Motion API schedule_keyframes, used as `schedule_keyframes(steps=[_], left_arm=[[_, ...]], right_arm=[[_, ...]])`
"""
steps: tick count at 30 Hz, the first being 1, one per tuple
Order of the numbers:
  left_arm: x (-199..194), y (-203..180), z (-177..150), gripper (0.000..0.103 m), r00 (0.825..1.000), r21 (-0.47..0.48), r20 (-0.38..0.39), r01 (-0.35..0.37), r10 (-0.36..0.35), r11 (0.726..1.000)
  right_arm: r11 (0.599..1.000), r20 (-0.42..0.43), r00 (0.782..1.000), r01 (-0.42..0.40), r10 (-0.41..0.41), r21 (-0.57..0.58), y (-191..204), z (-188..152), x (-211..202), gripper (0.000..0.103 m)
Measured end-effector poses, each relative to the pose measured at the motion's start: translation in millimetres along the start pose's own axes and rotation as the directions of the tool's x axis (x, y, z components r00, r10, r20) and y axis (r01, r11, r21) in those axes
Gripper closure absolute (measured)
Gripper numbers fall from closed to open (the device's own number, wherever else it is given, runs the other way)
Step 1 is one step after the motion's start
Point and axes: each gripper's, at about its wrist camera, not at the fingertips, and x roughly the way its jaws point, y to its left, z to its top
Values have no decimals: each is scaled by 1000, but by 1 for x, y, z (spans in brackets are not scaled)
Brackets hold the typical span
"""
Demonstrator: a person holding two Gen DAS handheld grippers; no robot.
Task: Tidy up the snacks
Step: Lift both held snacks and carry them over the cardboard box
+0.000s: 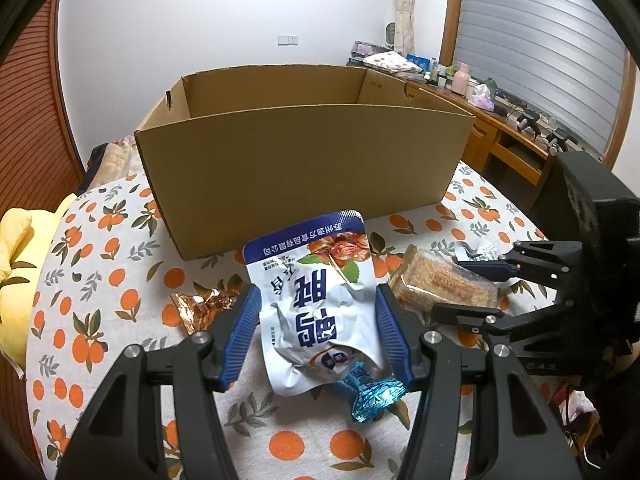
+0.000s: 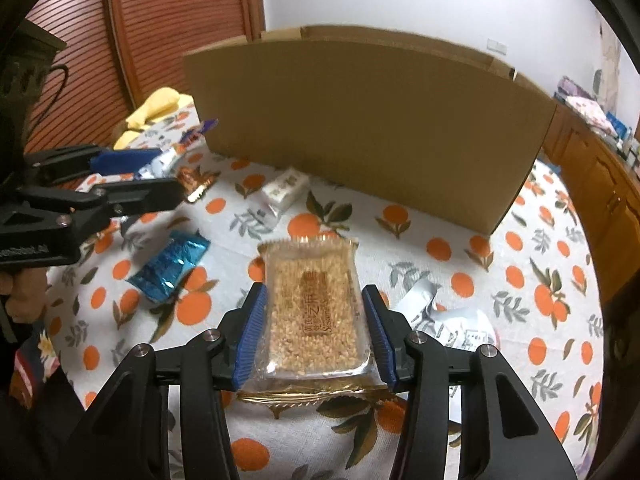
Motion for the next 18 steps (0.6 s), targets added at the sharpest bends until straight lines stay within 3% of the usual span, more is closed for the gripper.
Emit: schedule_keyframes(steps=[10, 13, 18], left_arm=[[1, 0, 0, 46, 1000, 3, 3, 3, -3, 1000], [1, 0, 0, 46, 1000, 6, 6, 2, -2, 1000], [-4, -1, 2, 46, 1000, 9, 20, 5, -5, 1000]], right_arm=[[1000, -35, 999, -10, 10, -2, -3, 15, 19, 50], [999, -40, 999, -1, -1, -34, 0, 19, 21, 58], [999, -9, 1000, 1, -2, -46, 4, 23, 10, 59]])
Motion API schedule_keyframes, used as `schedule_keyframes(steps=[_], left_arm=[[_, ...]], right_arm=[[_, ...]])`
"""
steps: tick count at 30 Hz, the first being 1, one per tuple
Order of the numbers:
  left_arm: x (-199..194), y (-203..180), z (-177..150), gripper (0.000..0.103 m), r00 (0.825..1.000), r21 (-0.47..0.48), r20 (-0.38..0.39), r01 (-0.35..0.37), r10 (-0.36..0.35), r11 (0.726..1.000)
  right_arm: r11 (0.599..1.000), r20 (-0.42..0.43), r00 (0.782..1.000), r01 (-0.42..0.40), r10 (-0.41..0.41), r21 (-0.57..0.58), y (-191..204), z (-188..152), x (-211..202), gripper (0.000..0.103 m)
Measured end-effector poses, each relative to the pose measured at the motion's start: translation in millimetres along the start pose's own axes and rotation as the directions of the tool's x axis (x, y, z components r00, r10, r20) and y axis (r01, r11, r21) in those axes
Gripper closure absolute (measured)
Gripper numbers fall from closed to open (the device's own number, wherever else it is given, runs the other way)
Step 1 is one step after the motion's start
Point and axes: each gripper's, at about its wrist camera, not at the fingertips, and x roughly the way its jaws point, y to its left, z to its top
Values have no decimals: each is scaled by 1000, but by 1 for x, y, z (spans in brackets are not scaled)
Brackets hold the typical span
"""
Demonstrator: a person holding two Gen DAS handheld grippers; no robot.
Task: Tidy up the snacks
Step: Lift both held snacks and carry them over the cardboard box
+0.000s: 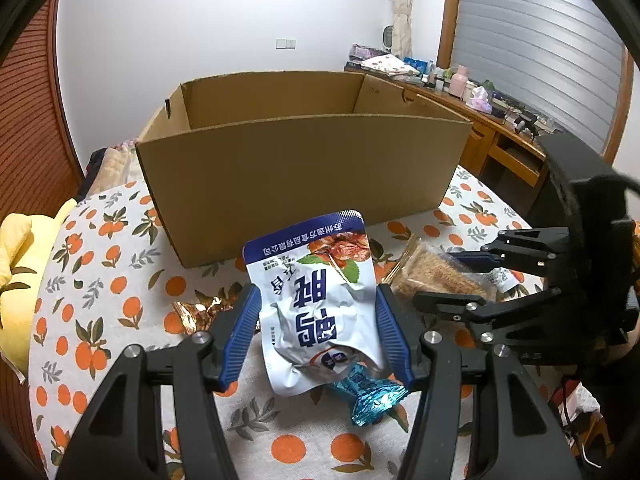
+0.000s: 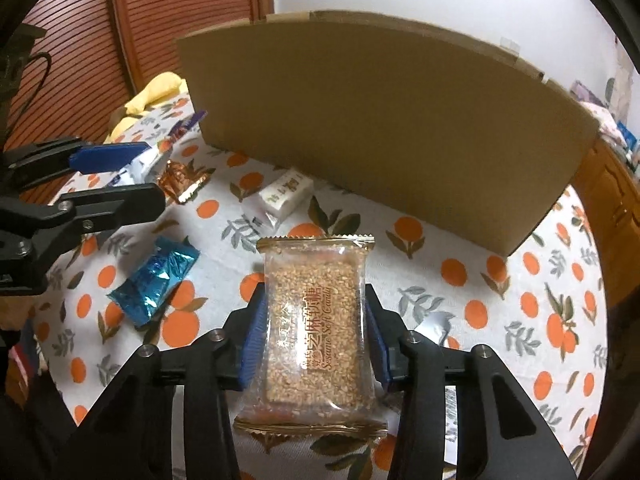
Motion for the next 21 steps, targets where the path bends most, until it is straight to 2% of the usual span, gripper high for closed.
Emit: schedule_keyframes(steps=[10, 21], left_arm=[[-22, 0, 26, 46, 998, 28, 63, -4, 3, 1000], [-37, 6, 66, 45, 992, 81, 124, -41, 31, 996]], right_arm=[[1000, 124, 992, 16, -15, -1, -5, 13, -50, 59], [996, 214, 974, 81, -74, -22, -21, 57, -85, 59]])
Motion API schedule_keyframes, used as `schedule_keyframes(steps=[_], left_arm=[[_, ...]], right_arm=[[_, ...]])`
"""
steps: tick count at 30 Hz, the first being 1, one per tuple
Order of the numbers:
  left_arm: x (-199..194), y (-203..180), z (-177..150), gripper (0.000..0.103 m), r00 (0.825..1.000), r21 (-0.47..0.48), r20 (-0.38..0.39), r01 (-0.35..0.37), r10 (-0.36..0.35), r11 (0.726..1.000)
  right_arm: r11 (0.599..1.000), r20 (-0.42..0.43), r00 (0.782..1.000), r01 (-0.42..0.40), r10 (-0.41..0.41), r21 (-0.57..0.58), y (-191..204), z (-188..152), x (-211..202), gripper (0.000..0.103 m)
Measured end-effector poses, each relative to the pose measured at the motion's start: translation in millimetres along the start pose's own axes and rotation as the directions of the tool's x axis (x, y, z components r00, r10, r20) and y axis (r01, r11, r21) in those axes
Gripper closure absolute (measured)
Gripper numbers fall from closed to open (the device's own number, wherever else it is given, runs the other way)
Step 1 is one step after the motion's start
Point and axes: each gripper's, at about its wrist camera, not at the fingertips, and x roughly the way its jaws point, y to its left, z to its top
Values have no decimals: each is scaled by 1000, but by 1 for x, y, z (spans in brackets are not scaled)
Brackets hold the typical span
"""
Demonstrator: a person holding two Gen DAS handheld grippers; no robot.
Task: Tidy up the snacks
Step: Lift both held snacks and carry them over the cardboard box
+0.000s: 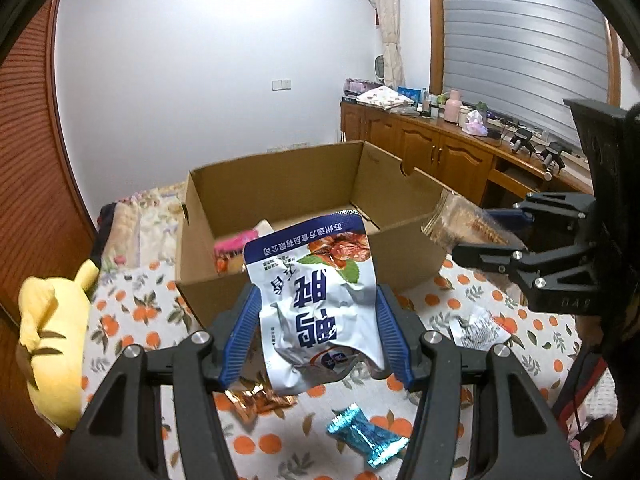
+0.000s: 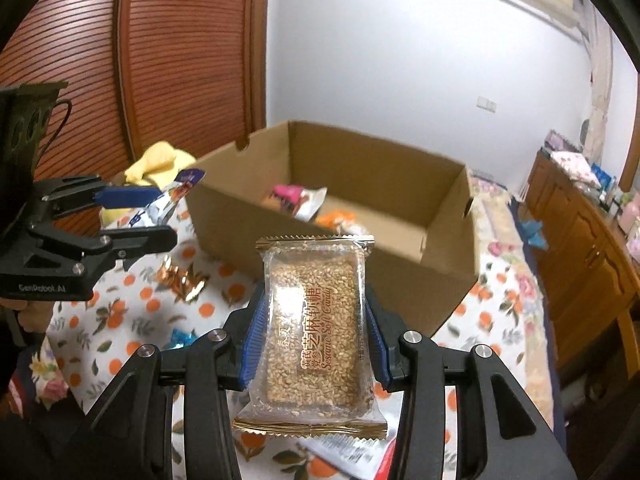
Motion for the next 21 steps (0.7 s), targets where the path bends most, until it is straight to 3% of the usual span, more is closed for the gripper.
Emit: schedule_keyframes(steps=[10, 21], left_arm=[[8, 12, 31, 45, 999, 17, 31, -9, 9, 1000], [46, 38, 61, 45, 999, 22, 21, -32, 31, 999]], right_arm=[[999, 39, 999, 7, -5, -48, 1, 39, 4, 59], [997, 31, 999, -22, 24, -74, -15, 66, 38, 59]])
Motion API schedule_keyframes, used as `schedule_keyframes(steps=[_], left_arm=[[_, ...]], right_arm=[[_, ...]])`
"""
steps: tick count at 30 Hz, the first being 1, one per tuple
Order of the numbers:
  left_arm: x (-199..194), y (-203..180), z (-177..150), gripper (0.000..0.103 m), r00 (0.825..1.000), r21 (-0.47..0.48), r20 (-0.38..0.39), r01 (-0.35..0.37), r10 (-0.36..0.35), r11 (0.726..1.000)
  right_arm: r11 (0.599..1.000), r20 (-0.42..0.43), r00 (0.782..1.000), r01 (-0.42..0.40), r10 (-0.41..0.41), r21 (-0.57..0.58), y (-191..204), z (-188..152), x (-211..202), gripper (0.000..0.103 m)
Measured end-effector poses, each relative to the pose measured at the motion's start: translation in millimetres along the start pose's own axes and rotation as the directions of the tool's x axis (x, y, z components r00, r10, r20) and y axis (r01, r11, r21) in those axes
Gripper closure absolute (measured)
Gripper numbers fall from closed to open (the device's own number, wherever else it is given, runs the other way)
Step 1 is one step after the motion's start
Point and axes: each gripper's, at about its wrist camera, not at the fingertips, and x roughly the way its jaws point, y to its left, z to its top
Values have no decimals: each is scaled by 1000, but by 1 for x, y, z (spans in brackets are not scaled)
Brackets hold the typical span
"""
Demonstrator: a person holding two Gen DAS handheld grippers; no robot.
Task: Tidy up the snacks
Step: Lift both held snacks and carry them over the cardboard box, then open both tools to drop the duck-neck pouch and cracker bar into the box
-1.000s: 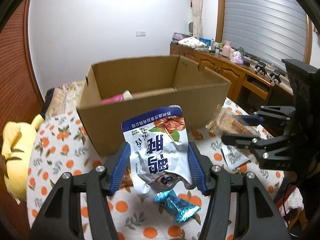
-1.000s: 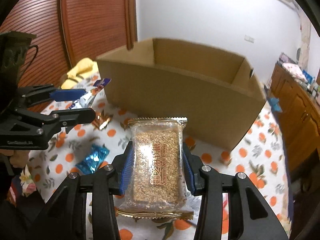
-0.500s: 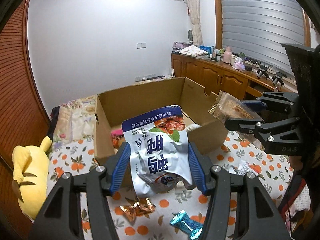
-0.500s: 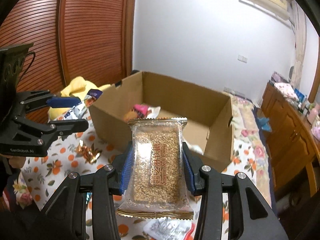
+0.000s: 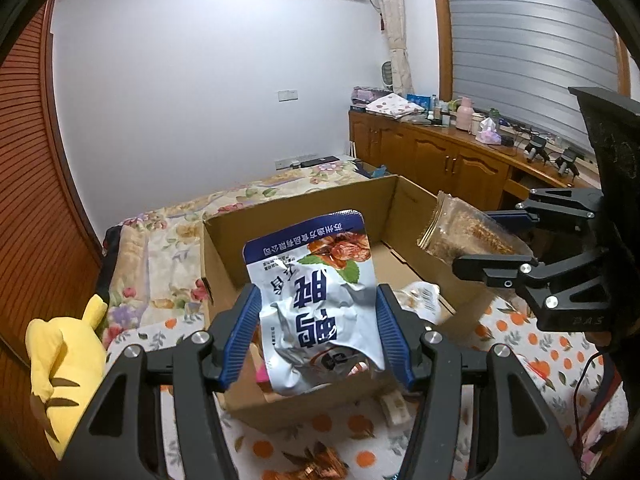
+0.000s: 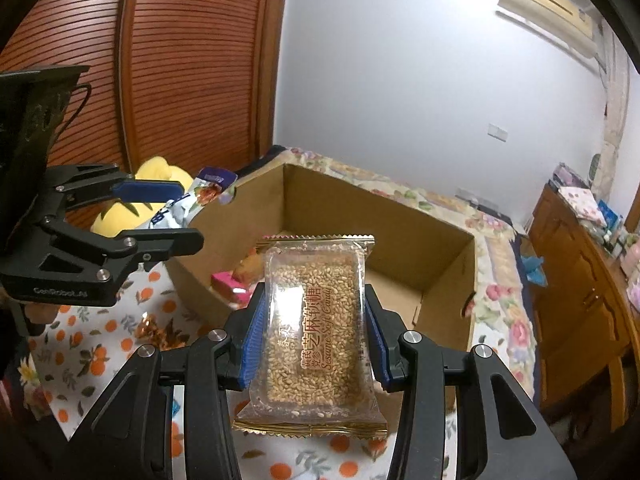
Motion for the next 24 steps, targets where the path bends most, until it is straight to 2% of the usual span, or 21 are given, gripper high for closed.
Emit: schedule_keyframes(steps=[11, 24], left_arm=[[41, 8, 11, 45, 999, -10, -40, -6, 6, 1000], [60, 15, 9, 43, 998, -35, -61, -18, 16, 999]], right_arm=[[1000, 7, 1000, 1, -1, 30, -32, 14, 39, 59], [997, -53, 999, 9, -5, 77, -52, 1, 73, 58]])
